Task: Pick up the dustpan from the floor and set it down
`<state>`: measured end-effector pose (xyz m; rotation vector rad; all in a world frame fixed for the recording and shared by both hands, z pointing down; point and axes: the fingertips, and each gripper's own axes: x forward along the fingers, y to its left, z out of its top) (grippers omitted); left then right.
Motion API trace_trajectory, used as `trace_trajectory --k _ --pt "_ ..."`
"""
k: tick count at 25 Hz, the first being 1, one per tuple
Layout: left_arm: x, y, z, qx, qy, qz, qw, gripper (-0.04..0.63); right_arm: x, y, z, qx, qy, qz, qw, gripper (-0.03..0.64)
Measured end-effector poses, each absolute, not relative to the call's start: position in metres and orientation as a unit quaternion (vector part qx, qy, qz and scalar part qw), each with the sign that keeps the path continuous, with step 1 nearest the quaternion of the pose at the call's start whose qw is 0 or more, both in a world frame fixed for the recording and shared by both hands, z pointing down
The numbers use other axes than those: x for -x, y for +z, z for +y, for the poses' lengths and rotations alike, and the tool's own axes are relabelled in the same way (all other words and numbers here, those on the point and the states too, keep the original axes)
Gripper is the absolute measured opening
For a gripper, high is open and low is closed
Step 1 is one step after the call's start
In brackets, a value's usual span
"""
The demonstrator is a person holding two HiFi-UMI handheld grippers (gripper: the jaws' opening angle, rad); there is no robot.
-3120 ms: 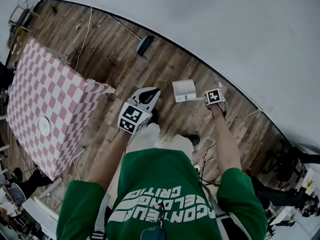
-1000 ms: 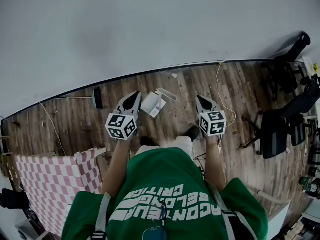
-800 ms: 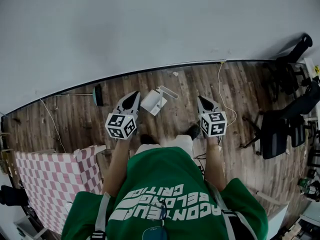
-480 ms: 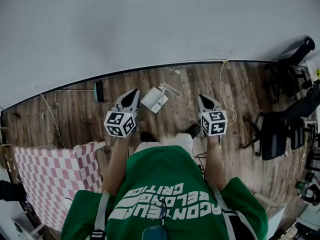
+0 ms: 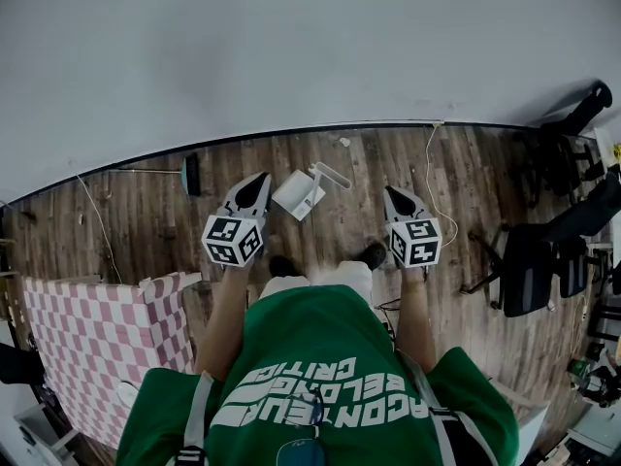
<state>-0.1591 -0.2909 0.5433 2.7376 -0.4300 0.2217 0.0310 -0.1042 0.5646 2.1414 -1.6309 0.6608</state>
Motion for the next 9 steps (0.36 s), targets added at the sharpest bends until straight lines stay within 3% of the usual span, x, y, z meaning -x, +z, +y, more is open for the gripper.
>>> trace_trajectory --k 9 --pt "0.1652 0.5474 -0.2923 -0.968 0.078 -0.157 0.18 -0.003 -0.0268 0.5652 -0.1029 -0.757 0.233 -0.582 0.182 0.008"
